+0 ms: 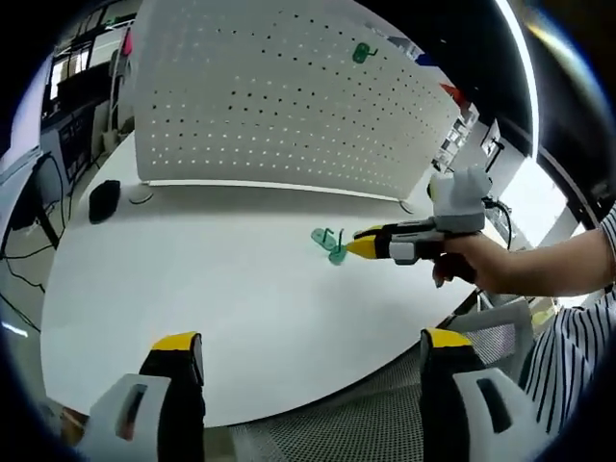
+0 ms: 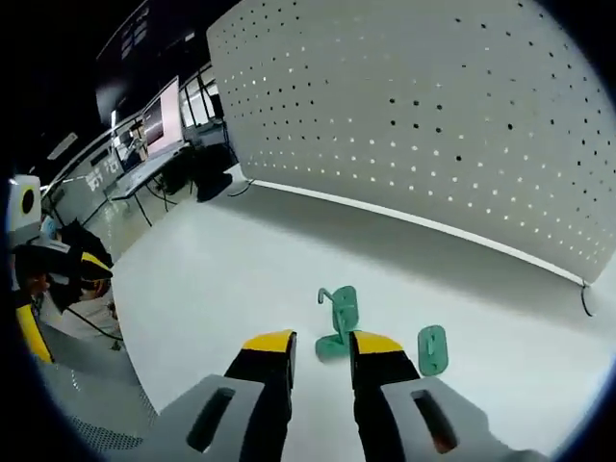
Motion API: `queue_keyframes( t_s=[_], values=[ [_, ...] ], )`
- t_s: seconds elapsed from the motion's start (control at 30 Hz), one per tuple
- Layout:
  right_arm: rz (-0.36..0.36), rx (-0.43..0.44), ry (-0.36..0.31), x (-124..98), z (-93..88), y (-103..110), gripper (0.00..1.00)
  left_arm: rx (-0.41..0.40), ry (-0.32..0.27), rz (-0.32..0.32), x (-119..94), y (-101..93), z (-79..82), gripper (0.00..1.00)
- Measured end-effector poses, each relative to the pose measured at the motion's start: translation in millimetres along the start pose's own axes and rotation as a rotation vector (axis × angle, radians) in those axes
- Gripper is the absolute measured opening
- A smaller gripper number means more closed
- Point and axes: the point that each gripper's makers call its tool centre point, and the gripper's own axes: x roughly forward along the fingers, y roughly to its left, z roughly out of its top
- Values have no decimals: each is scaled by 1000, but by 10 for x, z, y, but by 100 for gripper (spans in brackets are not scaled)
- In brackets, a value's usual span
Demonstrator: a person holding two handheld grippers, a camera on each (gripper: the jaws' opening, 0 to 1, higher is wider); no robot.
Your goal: Insert the hook assembly into the mounting plate slot until the hook locks in place.
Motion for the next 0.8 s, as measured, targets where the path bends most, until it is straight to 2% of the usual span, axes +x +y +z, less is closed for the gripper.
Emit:
queue_keyframes(
  t_s=[0.2,0.37,0.8],
  values=[
    [-17,3,22,145,-8,-65,19,-19,-3,12,-20,53,-15,95],
    [-16,-3,32,225,19,-82,14,-39,-5,24,-20,117,-27,94],
    [-25,8,47,312,57,-84,9,-47,0,32,-9,148,-24,94]
  ],
)
